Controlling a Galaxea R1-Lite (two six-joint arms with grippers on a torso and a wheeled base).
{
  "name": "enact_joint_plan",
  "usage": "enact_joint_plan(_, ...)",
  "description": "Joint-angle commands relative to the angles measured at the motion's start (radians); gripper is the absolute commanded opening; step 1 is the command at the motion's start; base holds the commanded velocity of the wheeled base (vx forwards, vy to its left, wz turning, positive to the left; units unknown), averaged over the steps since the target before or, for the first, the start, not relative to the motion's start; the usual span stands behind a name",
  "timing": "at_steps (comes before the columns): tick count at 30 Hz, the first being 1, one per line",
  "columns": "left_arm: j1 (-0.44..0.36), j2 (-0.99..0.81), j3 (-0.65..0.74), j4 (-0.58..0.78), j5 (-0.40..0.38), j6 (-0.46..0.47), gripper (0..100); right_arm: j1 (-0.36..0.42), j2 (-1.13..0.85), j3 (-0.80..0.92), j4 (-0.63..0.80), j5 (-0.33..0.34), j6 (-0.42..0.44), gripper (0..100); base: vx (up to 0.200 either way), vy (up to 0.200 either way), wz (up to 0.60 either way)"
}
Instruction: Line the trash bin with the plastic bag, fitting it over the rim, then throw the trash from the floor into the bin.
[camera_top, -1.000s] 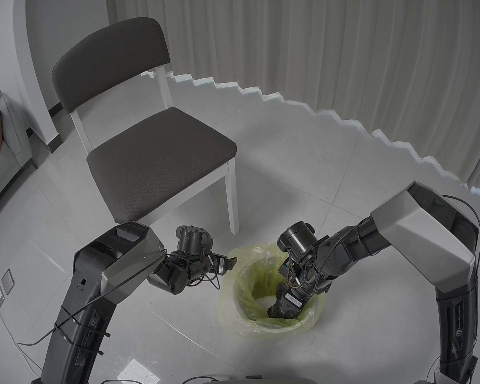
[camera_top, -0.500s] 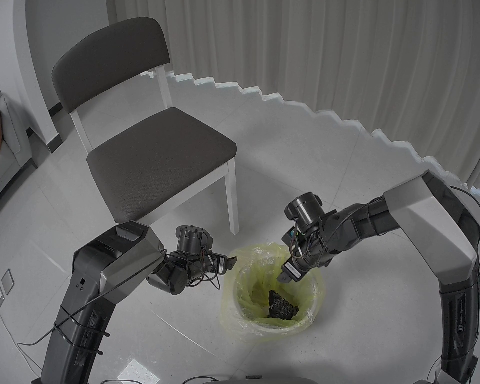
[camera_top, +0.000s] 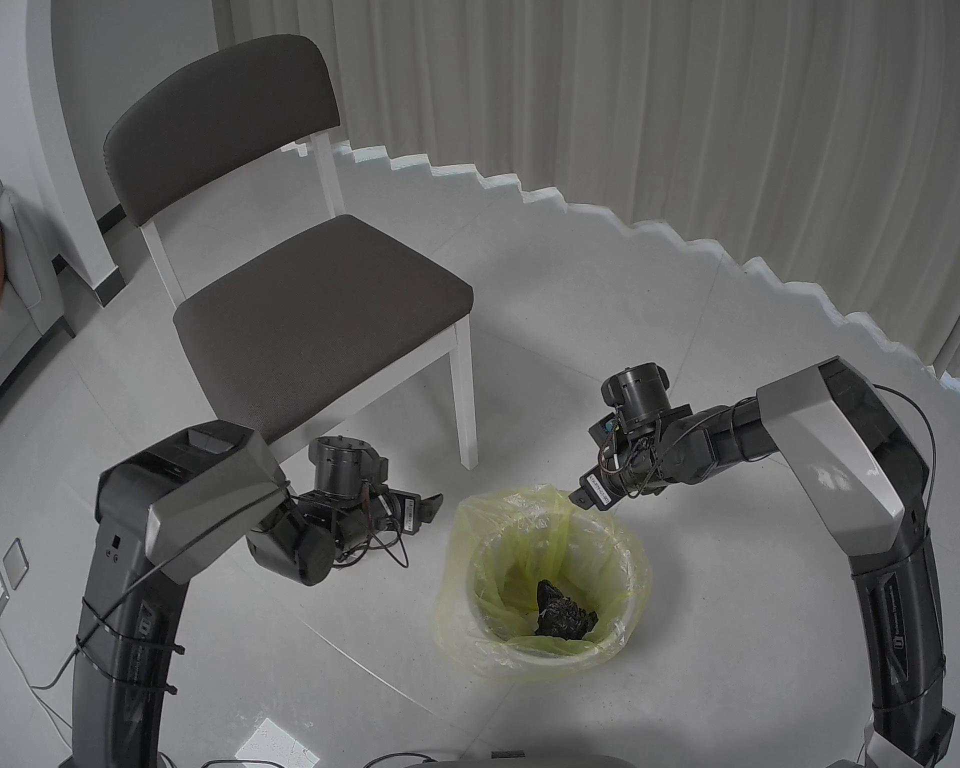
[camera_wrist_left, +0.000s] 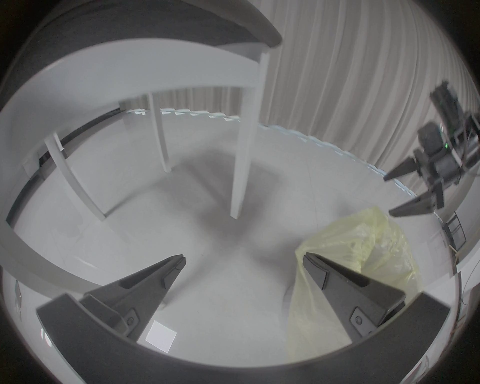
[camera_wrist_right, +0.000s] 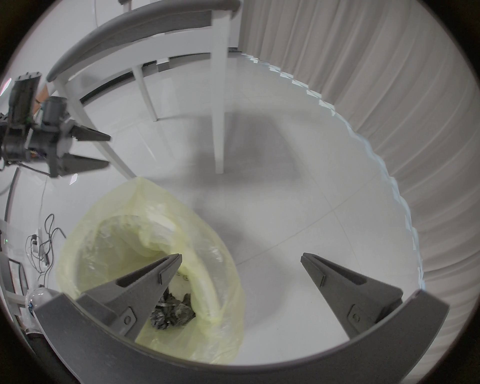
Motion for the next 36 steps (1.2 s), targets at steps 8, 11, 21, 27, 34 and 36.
enact_joint_plan(8, 0.068, -0.122, 0.163, -0.09, -0.002, -0.028, 100, -0.03, 0.066, -0.006, -0.064, 0.014, -0.002, 100, 0.0, 0.0, 0.0)
enact_joint_plan(11, 0.074, -0.125, 0.181, -0.106, -0.003, -0.028, 100, -0.032, 0.076, -0.011, -0.067, 0.014, -0.005, 100, 0.0, 0.0, 0.0)
enact_joint_plan(21, 0.091, -0.114, 0.22, -0.162, -0.01, -0.03, 100, -0.059, 0.147, -0.039, -0.066, 0.014, -0.008, 100, 0.0, 0.0, 0.0)
enact_joint_plan(27, 0.091, -0.116, 0.22, -0.168, -0.011, -0.039, 100, -0.072, 0.171, -0.074, -0.064, 0.014, -0.006, 100, 0.0, 0.0, 0.0)
enact_joint_plan(34, 0.086, -0.119, 0.221, -0.17, -0.011, -0.042, 100, -0.075, 0.207, -0.092, -0.06, 0.014, -0.008, 100, 0.0, 0.0, 0.0)
enact_joint_plan(36, 0.083, -0.121, 0.226, -0.172, -0.011, -0.045, 100, -0.078, 0.233, -0.115, -0.057, 0.014, -0.008, 100, 0.0, 0.0, 0.0)
